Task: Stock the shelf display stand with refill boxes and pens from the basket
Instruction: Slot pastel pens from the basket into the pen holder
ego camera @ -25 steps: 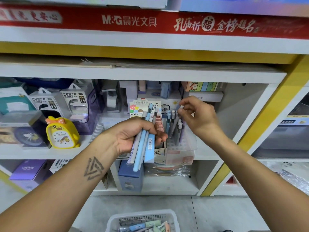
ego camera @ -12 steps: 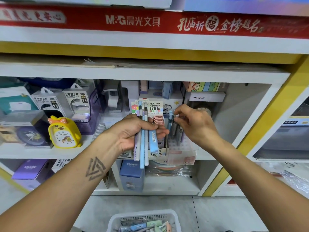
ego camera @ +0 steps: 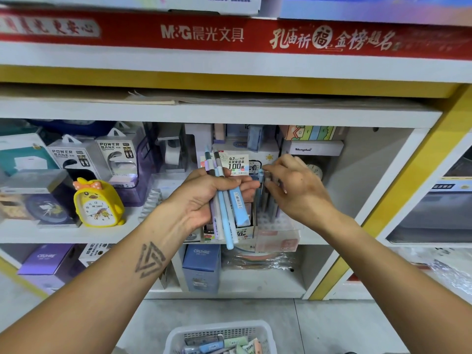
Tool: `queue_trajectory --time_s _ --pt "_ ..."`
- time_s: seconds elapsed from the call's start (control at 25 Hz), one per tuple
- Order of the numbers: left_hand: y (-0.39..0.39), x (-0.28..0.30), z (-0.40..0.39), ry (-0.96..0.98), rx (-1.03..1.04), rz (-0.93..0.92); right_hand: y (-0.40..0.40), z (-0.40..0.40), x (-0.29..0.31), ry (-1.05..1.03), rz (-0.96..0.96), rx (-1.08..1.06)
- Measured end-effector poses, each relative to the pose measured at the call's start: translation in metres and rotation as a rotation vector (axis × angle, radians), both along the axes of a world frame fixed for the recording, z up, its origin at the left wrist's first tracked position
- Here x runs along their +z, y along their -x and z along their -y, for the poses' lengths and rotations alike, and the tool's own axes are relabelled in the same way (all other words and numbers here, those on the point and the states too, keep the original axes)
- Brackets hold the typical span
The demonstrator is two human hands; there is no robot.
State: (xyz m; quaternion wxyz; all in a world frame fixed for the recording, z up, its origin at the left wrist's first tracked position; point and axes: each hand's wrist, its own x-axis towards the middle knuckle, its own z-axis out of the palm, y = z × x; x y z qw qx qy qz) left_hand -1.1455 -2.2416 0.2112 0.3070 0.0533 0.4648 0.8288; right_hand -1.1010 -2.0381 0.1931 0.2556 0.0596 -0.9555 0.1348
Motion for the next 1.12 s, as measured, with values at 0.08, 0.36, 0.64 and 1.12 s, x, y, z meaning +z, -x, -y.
queue_trajectory --time_s 0.08,0.36,0.64,1.12 --pt "0.002 0.003 0.000 -0.052 0.080 -0.016 -0.006 0.012 0.009 0.428 0.084 0.094" --pt "0.004 0.013 0.013 -0.057 0.229 -0.053 -0.005 0.046 0.022 1.177 0.596 0.335" --pt "0.019 0.015 0.052 0.147 0.381 0.100 0.008 0.037 0.023 1.146 0.428 0.235" --pt "0.022 0.019 0.117 0.308 0.291 0.127 0.017 0.089 0.028 0.858 0.310 0.242"
